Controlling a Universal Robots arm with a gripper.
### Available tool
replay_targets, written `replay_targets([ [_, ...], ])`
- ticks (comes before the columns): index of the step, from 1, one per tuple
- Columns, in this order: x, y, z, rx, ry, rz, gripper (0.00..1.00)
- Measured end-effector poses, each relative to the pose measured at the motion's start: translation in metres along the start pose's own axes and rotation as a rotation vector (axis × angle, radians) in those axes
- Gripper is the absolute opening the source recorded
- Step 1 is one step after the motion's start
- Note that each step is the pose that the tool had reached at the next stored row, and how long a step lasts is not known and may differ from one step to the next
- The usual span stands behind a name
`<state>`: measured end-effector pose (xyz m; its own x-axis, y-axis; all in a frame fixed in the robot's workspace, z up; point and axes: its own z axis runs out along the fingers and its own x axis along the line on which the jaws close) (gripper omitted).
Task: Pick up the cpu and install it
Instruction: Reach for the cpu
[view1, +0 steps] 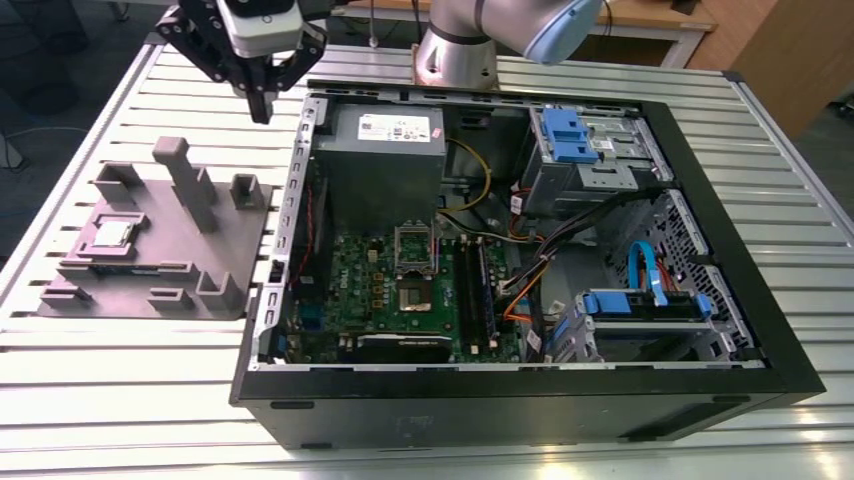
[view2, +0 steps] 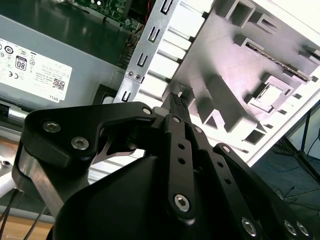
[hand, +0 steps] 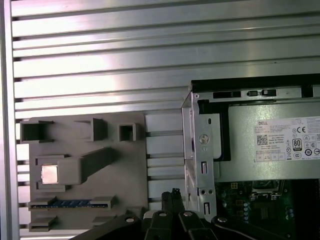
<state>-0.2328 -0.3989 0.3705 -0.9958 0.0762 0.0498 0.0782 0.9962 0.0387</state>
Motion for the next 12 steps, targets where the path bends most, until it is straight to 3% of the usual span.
replay_targets([
  [9, 0.0065, -0.0005, 0.0009, 0.0000, -0.0001, 0.000, 0.10],
  [12, 0.0124, -0.0010, 0.0012, -0.0004, -0.0054, 0.000, 0.10],
])
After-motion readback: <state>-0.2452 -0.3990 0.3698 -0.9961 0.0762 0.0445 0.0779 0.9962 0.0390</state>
